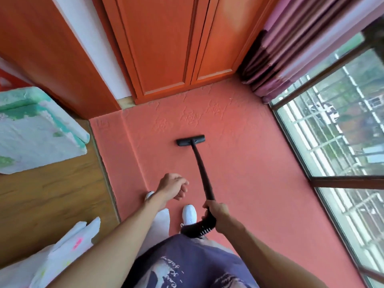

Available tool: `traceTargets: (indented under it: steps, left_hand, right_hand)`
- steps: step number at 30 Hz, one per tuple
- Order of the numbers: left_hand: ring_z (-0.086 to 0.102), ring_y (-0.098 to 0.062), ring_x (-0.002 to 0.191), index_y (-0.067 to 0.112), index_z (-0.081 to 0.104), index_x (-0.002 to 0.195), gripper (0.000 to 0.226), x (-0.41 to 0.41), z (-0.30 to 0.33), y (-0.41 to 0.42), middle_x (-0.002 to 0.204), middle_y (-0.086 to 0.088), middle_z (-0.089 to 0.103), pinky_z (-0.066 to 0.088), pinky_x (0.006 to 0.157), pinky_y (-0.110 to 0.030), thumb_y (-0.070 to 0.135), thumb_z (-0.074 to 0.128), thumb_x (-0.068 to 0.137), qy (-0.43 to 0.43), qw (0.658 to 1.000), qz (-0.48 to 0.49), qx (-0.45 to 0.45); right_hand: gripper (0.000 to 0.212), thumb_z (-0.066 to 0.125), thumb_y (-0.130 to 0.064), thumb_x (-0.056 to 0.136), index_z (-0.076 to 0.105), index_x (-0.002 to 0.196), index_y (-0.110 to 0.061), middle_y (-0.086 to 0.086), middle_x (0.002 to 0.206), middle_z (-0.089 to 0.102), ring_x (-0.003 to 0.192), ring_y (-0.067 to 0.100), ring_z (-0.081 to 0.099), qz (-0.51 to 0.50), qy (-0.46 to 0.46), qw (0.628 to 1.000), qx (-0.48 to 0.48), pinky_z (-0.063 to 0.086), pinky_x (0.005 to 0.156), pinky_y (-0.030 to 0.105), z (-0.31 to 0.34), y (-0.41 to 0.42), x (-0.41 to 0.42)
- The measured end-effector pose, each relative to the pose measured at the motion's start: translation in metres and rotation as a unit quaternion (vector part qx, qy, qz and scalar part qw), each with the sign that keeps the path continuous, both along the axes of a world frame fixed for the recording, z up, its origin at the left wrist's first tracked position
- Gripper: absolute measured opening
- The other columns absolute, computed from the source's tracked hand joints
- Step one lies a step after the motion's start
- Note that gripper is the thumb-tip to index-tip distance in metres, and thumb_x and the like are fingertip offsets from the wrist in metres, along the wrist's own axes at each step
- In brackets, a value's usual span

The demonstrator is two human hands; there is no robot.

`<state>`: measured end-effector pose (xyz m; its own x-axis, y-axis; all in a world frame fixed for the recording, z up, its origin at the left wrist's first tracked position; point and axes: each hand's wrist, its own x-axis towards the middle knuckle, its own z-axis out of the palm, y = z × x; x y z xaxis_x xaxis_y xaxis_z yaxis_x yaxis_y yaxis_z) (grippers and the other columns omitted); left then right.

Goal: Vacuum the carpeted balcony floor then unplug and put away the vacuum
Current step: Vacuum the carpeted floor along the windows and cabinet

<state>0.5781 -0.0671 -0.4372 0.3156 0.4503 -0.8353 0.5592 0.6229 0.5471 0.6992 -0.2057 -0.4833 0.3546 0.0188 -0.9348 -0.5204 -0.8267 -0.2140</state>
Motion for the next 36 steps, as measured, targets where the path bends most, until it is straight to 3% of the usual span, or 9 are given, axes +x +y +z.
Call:
traceTargets:
  steps: [4,8,12,18,23,36]
  left_hand:
    - [0.051,-0.018,0.042,0.002,0.064,0.082,0.017,-0.019,0.006,0.035,0.062,-0.012,0.059,0.043,0.040,-0.019,0.004,0.050,0.090,-0.003,1.000,-0.003,0.005]
    - [0.048,-0.015,0.040,0.001,0.064,0.085,0.019,-0.037,0.011,0.072,0.063,-0.011,0.056,0.041,0.039,-0.018,0.003,0.046,0.091,0.012,0.999,-0.010,0.032]
    - [0.049,-0.016,0.042,0.004,0.063,0.082,0.019,-0.030,0.012,0.092,0.062,-0.009,0.057,0.042,0.040,-0.018,0.004,0.046,0.090,0.020,0.998,-0.038,0.039]
    - [0.049,-0.017,0.043,0.005,0.063,0.083,0.016,0.040,0.023,0.083,0.062,-0.008,0.058,0.043,0.044,-0.021,0.007,0.048,0.088,-0.025,0.993,-0.110,0.029]
    - [0.050,-0.020,0.048,0.003,0.065,0.087,0.017,0.096,0.028,0.068,0.064,-0.009,0.060,0.043,0.046,-0.023,0.008,0.050,0.086,-0.048,0.986,-0.154,0.030]
    - [0.050,-0.019,0.046,0.004,0.064,0.083,0.013,0.189,0.021,0.115,0.063,-0.009,0.059,0.041,0.044,-0.022,0.007,0.051,0.086,0.026,0.992,-0.102,0.066]
  right_hand:
    - [0.016,0.068,-0.005,0.068,0.057,0.076,0.003,0.013,0.055,0.052,0.046,0.027,0.054,-0.021,-0.043,0.999,0.007,0.057,0.056,0.039,-0.009,0.050,-0.004]
    - [0.014,0.065,-0.002,0.075,0.058,0.086,0.003,0.014,0.065,0.055,0.050,0.028,0.058,-0.029,-0.070,0.997,-0.001,0.044,0.037,0.021,0.007,0.074,0.003]
    - [0.018,0.065,0.000,0.075,0.058,0.090,0.006,0.013,0.059,0.052,0.043,0.026,0.055,-0.069,-0.080,0.994,-0.007,0.047,0.043,0.026,0.029,0.048,0.016]
    - [0.019,0.062,0.005,0.072,0.060,0.091,0.007,0.009,0.046,0.048,0.033,0.022,0.048,-0.173,-0.096,0.979,0.057,0.049,0.047,0.031,0.058,0.048,0.049]
    - [0.010,0.061,0.005,0.077,0.056,0.085,0.002,0.009,0.051,0.046,0.038,0.021,0.045,-0.237,-0.068,0.964,0.104,0.048,0.046,0.029,0.065,0.060,0.077]
    - [0.013,0.060,0.004,0.077,0.055,0.089,0.003,0.009,0.052,0.047,0.038,0.021,0.046,-0.225,-0.014,0.968,0.109,0.045,0.042,0.027,0.018,0.097,0.196]
